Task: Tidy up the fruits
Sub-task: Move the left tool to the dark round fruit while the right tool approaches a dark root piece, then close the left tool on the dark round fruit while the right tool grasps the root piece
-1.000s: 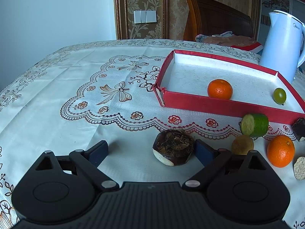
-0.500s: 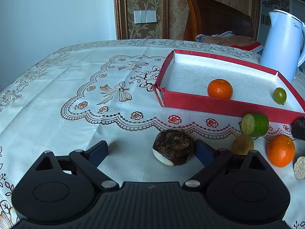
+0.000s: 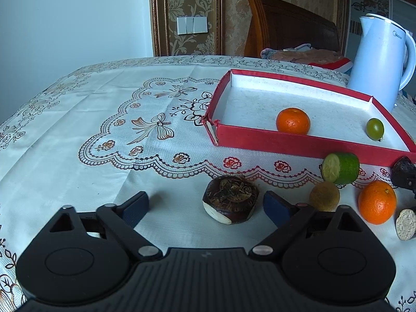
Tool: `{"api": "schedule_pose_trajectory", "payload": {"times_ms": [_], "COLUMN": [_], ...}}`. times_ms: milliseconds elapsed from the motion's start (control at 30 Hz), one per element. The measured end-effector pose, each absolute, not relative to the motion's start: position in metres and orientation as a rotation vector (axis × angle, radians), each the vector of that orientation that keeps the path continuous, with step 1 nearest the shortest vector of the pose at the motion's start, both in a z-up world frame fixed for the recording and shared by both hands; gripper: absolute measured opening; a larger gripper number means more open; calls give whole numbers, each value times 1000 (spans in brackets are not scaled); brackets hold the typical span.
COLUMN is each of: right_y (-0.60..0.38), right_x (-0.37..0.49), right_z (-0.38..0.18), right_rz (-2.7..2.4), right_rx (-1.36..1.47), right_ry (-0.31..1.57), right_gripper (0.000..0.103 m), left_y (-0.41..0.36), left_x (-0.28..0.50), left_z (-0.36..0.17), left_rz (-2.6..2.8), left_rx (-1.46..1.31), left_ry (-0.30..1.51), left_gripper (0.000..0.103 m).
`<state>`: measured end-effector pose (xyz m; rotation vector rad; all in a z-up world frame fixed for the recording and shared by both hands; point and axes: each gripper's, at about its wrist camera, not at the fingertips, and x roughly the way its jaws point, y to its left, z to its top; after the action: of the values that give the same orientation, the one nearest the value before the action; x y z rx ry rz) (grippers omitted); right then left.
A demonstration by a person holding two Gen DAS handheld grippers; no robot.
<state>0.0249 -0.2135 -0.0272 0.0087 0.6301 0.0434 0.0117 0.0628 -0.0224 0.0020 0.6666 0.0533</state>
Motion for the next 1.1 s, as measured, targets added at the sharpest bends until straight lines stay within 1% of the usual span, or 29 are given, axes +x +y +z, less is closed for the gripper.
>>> {"api": "schedule_pose_trajectory", "payload": {"times_ms": [100, 133, 267, 300, 367, 433, 467, 500, 533, 567, 600, 733, 800, 833, 900, 967, 1100], "right_y": [-213, -213, -213, -213, -213, -213, -213, -213, -213, -213, -212, -211, -212, -211, -210, -211, -211], "right_x": [25, 25, 26, 26, 26, 26, 26, 26, 26, 26, 25, 24, 24, 24, 24, 24, 23], "right_z": [-27, -27, -27, -27, -27, -27, -27, -27, -27, -27, -27, -26, -26, -26, -26, -25, -25], "right_rz": [42, 42, 43, 43, 43, 43, 43, 43, 42, 49, 54, 63, 65, 68, 71, 83, 89], "right_rx": [3, 3, 3, 3, 3, 3, 3, 3, 2, 2, -1, -5, -4, -4, -9, -4, -4], "right_ry": [632, 632, 632, 632, 632, 632, 632, 632, 632, 629, 627, 624, 622, 620, 619, 617, 614], "right_gripper": [65, 65, 65, 65, 65, 65, 65, 65, 62, 57, 56, 49, 44, 38, 38, 31, 31], "left_y": [61, 62, 62, 62, 61, 61, 61, 61, 61, 61, 61, 60, 60, 60, 60, 60, 60], "left_x": [11, 10, 9, 9, 8, 8, 8, 8, 7, 7, 7, 6, 6, 6, 6, 6, 5], "left_z": [-22, -22, -21, -21, -21, -20, -20, -20, -20, -20, -20, -19, -19, -19, -19, -19, -18], "left_rz": [51, 48, 40, 39, 34, 31, 32, 32, 31, 31, 30, 30, 29, 29, 29, 29, 29], "left_rx": [11, 10, 9, 12, 14, 16, 16, 16, 16, 16, 17, 17, 17, 17, 19, 18, 16], "left_ry": [662, 659, 649, 646, 642, 638, 636, 634, 631, 629, 628, 627, 626, 626, 625, 625, 623], "left_gripper": [89, 84, 74, 69, 64, 57, 55, 50, 45, 42, 38, 38, 38, 38, 38, 38, 38]}}
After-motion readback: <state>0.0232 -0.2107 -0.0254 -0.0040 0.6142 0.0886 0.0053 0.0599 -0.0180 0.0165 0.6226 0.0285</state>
